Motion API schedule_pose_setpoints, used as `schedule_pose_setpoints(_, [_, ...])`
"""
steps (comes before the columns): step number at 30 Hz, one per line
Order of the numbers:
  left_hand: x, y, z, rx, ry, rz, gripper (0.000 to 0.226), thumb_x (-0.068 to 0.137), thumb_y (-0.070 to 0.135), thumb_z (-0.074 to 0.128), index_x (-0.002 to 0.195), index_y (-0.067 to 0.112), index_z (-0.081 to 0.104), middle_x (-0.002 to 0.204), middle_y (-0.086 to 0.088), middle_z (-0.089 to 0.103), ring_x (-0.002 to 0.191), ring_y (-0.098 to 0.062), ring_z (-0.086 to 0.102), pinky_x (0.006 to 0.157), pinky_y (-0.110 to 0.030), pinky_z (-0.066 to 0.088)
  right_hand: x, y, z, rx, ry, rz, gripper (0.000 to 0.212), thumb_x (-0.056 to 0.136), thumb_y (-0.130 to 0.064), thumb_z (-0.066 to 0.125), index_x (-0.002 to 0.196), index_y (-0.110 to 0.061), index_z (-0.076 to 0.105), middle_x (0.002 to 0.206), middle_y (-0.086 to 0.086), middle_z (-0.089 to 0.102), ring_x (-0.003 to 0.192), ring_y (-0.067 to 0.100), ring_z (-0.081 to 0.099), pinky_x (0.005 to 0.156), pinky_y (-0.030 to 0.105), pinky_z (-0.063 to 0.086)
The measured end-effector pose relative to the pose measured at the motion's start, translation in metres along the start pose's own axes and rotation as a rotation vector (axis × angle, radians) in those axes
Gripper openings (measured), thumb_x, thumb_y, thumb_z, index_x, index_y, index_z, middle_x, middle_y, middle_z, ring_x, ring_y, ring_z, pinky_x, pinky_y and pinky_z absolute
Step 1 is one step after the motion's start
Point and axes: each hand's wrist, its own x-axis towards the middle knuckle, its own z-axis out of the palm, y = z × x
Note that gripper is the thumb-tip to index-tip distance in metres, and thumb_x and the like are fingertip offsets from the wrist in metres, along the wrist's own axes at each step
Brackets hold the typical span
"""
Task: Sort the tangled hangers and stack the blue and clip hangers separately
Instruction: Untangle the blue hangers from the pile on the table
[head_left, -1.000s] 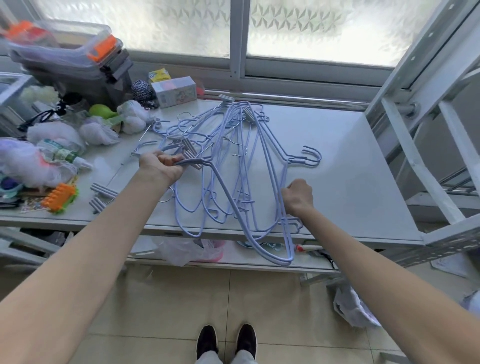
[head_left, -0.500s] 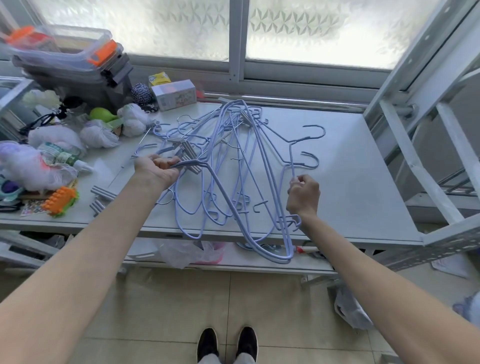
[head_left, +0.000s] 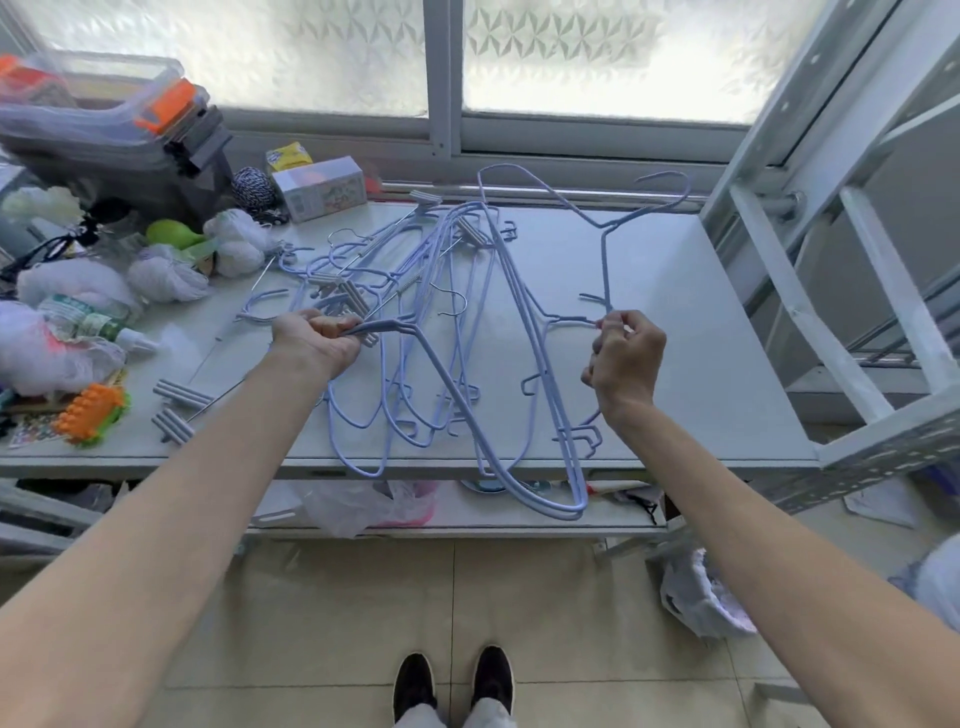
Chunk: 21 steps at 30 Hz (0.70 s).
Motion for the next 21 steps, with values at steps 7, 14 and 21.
schedule_pose_setpoints(7, [0.002, -0.022, 0.007, 0.067, 0.012, -0.016, 0.043, 0.099, 0.007, 0.021, 0.057, 0.020, 0.017, 0.031, 0.002, 0.014, 0.026, -0.014, 0.015, 0.052, -0.026, 0.033, 0.004, -0.016, -0.020, -0.051, 0.114, -0.110, 0.024, 0.096, -0.013, 0.043, 0.081, -0.010, 0.061, 0.052, 0.002, 0.049, 0.032, 0.015, 0.041, 0.040, 0.027, 0.039])
schedule_pose_setpoints(14, [0.009, -0.043, 0.009, 0.158, 0.030, -0.006, 0.043, 0.098, 0.009, 0.020, 0.057, 0.020, 0.016, 0.032, 0.003, 0.012, 0.040, -0.018, 0.012, 0.055, -0.025, 0.033, 0.001, -0.028, -0.032, -0.220, -0.048, -0.351, 0.031, 0.093, -0.014, 0.058, 0.067, 0.000, 0.066, 0.048, -0.005, 0.046, 0.044, 0.005, 0.037, 0.048, 0.019, 0.035])
schedule_pose_setpoints(21, [0.011, -0.053, 0.008, 0.140, 0.002, 0.034, 0.041, 0.097, 0.009, 0.018, 0.058, 0.020, 0.017, 0.031, 0.003, 0.010, 0.033, -0.019, 0.010, 0.057, -0.025, 0.033, -0.013, -0.043, -0.031, -0.688, -0.081, -0.652, 0.027, 0.096, -0.014, 0.051, 0.072, -0.006, 0.061, 0.044, 0.003, 0.039, 0.045, 0.025, 0.037, 0.049, 0.027, 0.034])
